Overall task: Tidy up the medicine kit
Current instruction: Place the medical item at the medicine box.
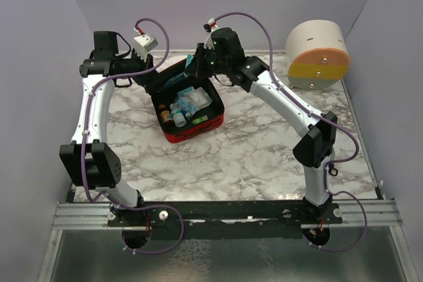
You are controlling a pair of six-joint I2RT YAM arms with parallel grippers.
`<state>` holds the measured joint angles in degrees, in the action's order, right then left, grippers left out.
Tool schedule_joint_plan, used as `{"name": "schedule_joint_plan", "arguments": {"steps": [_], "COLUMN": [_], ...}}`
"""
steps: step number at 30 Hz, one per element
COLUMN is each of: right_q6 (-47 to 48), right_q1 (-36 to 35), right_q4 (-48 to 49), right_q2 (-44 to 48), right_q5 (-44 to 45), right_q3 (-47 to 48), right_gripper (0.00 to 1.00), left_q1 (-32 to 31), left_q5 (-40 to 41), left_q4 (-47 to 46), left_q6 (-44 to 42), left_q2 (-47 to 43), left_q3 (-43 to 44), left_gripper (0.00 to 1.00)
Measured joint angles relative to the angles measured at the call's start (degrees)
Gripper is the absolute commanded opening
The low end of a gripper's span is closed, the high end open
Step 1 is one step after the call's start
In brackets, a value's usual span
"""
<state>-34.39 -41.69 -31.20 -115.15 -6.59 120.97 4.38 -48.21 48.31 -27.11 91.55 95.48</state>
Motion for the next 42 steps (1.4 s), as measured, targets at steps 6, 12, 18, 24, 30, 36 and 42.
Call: {"name": "schedule_joint_plan", "arguments": {"steps": [6,12,18,24,30,36,42], "right_q6": [-1.99,-5.09,-10.08,-16.52,-26.23,-34.56,-41.48], "right_q1": [-0.24,-0.13,-0.13,-0.02,0.68,1.66,3.23], "right_q4": [1.18,1.64,6.16,12.59,18.67,25.81,31.74], "right_q2": [0.26,2.27,1.99,-0.37,-1.81,-3.54,-5.09], "right_q5": [-1.86,-3.45,-9.33,-15.13,-19.93,-22.84,-23.76], "right_q3": [-4.68,-11.63,-10.93,-7.54,-9.88,-13.27,-13.35], "right_gripper": [0.01,0.01,0.01,0.01,0.01,0.01,0.01], "left_q1": [0.0,0.0,0.0,0.0,0.0,-0.02,-0.07], "left_q5": [0.02,0.0,0.0,0.0,-0.02,-0.04,-0.04], "left_q4": [0.2,0.22,0.22,0.22,0.22,0.13,-0.37], "left_q6": [-0.02,-0.02,-0.02,-0.26,-0.44,-0.76,-1.09], "left_q2": [0.42,0.42,0.42,0.42,0.42,0.42,0.42], "left_q3": [0.61,0.61,0.61,0.61,0.61,0.61,0.61], "left_gripper": [0.0,0.0,0.0,0.0,0.0,0.0,0.0]}}
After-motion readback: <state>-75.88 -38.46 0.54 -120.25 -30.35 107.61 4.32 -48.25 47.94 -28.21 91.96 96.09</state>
